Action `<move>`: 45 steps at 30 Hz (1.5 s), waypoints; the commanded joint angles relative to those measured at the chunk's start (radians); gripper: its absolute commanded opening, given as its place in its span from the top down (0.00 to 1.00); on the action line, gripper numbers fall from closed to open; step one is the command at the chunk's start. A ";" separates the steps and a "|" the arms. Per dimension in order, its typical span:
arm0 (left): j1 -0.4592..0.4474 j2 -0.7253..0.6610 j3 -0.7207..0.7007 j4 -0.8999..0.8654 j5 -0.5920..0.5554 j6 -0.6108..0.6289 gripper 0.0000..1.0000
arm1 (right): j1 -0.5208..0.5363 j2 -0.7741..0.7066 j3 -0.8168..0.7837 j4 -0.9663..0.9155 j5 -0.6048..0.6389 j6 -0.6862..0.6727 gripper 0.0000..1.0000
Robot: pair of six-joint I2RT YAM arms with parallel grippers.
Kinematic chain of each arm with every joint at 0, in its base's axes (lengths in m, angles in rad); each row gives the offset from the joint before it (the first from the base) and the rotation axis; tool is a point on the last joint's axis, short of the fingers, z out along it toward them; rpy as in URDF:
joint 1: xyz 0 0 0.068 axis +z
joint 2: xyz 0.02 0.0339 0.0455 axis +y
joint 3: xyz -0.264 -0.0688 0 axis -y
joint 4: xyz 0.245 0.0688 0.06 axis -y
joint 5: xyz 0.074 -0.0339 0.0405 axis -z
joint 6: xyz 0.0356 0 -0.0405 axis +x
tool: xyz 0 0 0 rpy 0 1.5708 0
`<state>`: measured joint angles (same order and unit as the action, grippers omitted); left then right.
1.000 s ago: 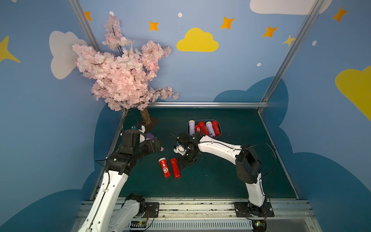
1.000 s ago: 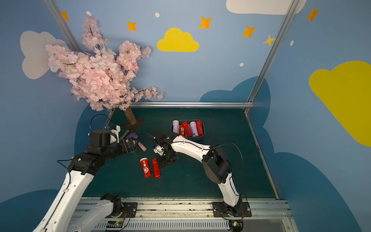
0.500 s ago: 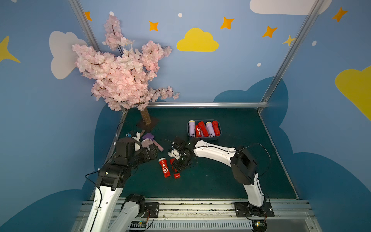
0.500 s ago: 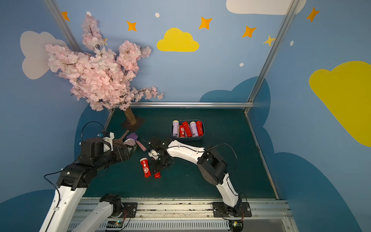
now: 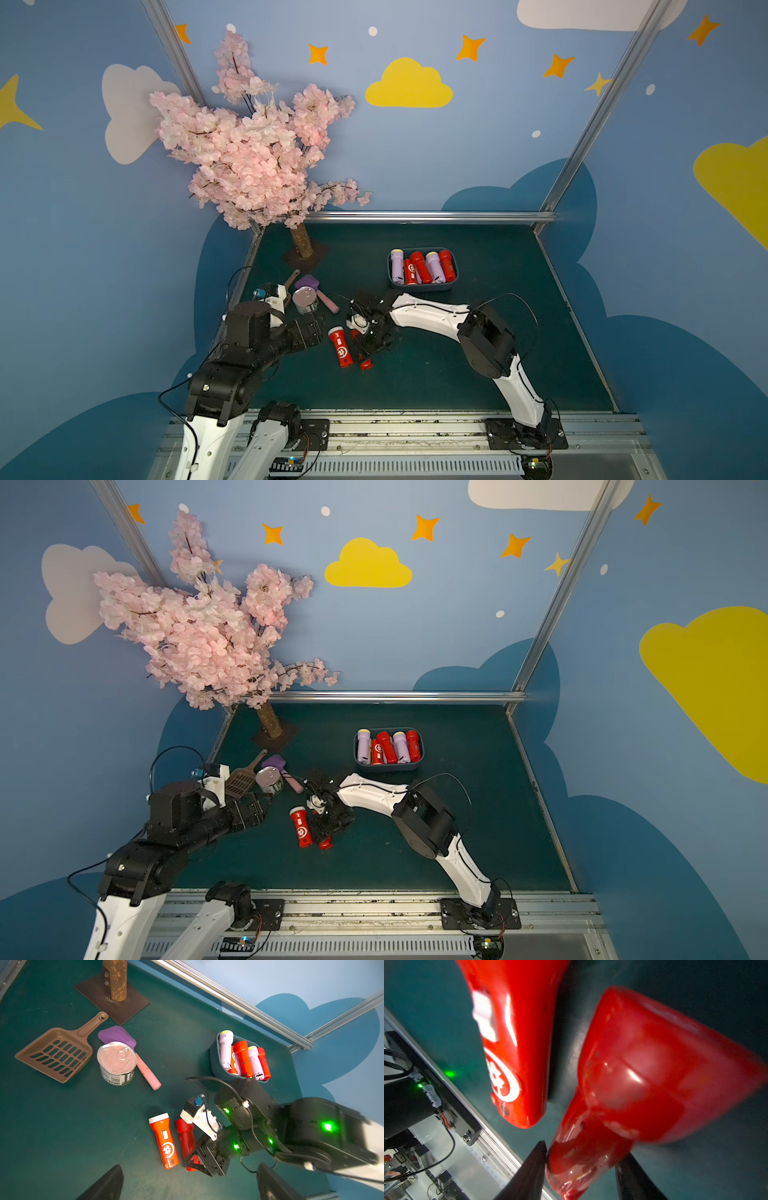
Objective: Put the flashlights into the storage boxes
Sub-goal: Pick up the flashlight from the center of the board, then place the flashlight at the storage box.
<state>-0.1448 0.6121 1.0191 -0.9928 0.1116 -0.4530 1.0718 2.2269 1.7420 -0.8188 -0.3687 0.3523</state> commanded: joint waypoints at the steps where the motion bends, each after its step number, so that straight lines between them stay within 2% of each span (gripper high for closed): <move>1: 0.004 -0.007 0.021 -0.026 0.017 0.020 0.01 | 0.007 0.028 0.045 -0.038 0.006 0.003 0.49; 12: 0.004 0.036 -0.001 0.025 0.016 0.025 0.01 | -0.004 -0.004 0.056 -0.120 0.102 -0.004 0.74; 20: 0.003 0.093 -0.025 0.118 0.026 0.025 0.01 | -0.050 -0.105 0.040 -0.191 0.138 -0.021 0.78; 29: 0.004 0.160 -0.059 0.251 0.033 0.008 0.01 | -0.191 -0.184 0.128 -0.299 0.165 -0.049 0.78; 36: 0.004 0.232 -0.070 0.365 0.047 0.001 0.01 | -0.326 -0.102 0.317 -0.391 0.209 -0.099 0.77; 45: 0.005 0.354 -0.034 0.459 0.057 0.027 0.01 | -0.447 0.050 0.513 -0.416 0.211 -0.113 0.77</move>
<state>-0.1448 0.9398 0.9524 -0.5900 0.1566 -0.4484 0.6453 2.2265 2.2082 -1.1931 -0.1612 0.2554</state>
